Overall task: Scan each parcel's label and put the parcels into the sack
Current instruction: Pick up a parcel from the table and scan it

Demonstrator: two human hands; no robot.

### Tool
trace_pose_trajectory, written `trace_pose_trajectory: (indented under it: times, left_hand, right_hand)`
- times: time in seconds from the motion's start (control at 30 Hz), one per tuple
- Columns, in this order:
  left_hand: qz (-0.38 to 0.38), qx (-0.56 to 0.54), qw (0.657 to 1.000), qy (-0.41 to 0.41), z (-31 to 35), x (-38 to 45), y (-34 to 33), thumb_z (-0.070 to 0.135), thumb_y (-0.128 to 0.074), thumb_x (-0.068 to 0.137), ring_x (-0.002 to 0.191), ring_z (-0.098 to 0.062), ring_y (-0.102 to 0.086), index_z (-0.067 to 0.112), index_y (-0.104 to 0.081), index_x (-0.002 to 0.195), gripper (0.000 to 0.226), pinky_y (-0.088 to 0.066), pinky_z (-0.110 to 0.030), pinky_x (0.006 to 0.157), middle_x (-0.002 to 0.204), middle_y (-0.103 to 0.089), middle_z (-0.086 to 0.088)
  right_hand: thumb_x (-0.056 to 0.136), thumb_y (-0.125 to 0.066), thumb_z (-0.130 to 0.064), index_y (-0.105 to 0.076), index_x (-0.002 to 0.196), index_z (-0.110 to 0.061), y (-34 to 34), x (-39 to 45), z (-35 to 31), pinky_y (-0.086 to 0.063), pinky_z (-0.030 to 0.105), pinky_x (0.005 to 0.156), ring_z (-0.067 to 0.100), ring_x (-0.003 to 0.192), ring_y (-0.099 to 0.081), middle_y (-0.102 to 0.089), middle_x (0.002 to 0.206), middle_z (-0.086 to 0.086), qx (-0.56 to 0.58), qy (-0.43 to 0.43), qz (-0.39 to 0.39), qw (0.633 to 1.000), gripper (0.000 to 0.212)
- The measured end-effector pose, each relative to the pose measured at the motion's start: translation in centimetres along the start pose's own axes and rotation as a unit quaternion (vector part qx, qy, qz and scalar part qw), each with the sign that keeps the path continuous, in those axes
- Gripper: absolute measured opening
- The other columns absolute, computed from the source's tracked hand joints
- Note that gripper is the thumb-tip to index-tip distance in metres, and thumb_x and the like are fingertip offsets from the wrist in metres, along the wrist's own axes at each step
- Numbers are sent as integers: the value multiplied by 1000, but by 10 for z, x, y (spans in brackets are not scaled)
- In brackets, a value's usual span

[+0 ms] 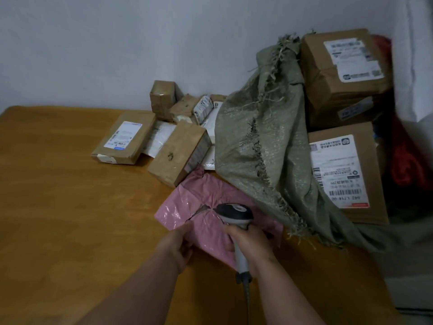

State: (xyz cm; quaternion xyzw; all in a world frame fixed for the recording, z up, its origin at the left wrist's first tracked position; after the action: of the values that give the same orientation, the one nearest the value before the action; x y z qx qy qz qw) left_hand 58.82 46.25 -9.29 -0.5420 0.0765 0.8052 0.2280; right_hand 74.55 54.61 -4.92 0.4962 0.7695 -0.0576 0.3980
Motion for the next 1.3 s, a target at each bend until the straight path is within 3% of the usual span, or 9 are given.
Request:
trace_pose_trajectory:
  times: [0.17, 0.47, 0.67, 0.77, 0.93, 1.03, 1.1, 1.2, 1.3]
  left_hand:
    - [-15, -31, 999, -7, -4, 1, 1, 12, -75, 85, 92, -26, -61, 7, -60, 105, 25, -51, -39, 66, 102, -63, -12]
    - [-34, 2, 992, -120, 4, -35, 52, 7, -63, 88, 94, -33, -66, 8, -58, 106, 19, -58, -37, 59, 105, -65, -17]
    - [13, 33, 970, -242, 26, -78, 124, 4, -58, 85, 63, -21, -55, 10, -55, 80, 9, -54, -31, 48, 68, -56, -8]
    - [29, 26, 956, -290, 43, -105, 162, 4, -56, 84, 67, -25, -60, 6, -58, 83, 3, -51, -27, 43, 74, -60, -11]
    - [73, 37, 902, -425, 77, -149, 204, 19, -63, 85, 84, -28, -70, 22, -62, 104, 19, -62, -44, 65, 96, -71, -7]
    - [89, 112, 858, -494, 97, -172, 208, 38, -76, 80, 99, -23, -68, 26, -51, 133, 59, -61, -45, 79, 109, -65, 5]
    - [60, 154, 842, -514, 106, -179, 198, 44, -81, 76, 103, -24, -66, 29, -45, 141, 76, -59, -47, 85, 109, -62, 7]
    - [-48, 162, 880, -445, 107, -168, 179, 34, -79, 83, 94, -22, -67, 31, -45, 144, 69, -61, -47, 83, 110, -61, -2]
    - [-36, 177, 903, -390, 101, -134, 189, 25, -68, 94, 103, -20, -62, 23, -46, 146, 57, -56, -47, 93, 116, -60, -2]
  right_hand:
    - [83, -72, -33, -67, 83, -22, 0, 6, -4, -45, 31, 67, 20, 80, -65, -70, 84, 0, -5, 26, 23, 999, 12]
    - [80, -76, -33, -66, 79, -23, -25, -44, -14, -44, 28, 63, 14, 76, -63, -68, 79, -4, 24, 56, 9, 998, 14]
    - [79, -78, -32, -72, 96, -23, -88, -110, -10, -52, 36, 78, 18, 89, -66, -72, 91, -3, -16, 98, -48, 994, 20]
    - [77, -82, -28, -69, 114, -20, -127, -139, -12, -55, 32, 76, 17, 96, -68, -73, 103, -1, -6, 133, -92, 987, 40]
    - [79, -82, -34, -71, 115, -14, -176, -170, -27, -55, 43, 86, 33, 100, -70, -74, 108, 14, 54, 124, -142, 981, 43]
    - [84, -80, -29, -73, 107, -9, -191, -176, -40, -55, 48, 83, 45, 103, -69, -71, 111, 28, 152, 106, -158, 970, 32]
    - [85, -77, -25, -75, 108, -7, -196, -174, -48, -56, 51, 89, 42, 99, -71, -72, 110, 27, 219, 88, -174, 956, 29]
    - [85, -75, -27, -75, 107, -6, -197, -159, -51, -56, 48, 91, 36, 94, -72, -75, 106, 22, 271, 41, -179, 945, 31]
    - [87, -75, -27, -70, 96, -11, -190, -133, -41, -57, 49, 92, 32, 92, -70, -74, 101, 16, 216, 10, -65, 974, 18]
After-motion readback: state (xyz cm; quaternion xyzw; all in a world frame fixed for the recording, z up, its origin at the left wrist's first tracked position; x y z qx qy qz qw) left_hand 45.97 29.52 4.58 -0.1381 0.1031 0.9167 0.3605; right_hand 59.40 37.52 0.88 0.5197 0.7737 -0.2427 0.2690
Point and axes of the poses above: each hand's wrist, its own x-axis towards the middle knuckle, its own y-axis out of the back of the hand, z = x × y, the point moved 2 cm from there along x, towards the middle knuckle
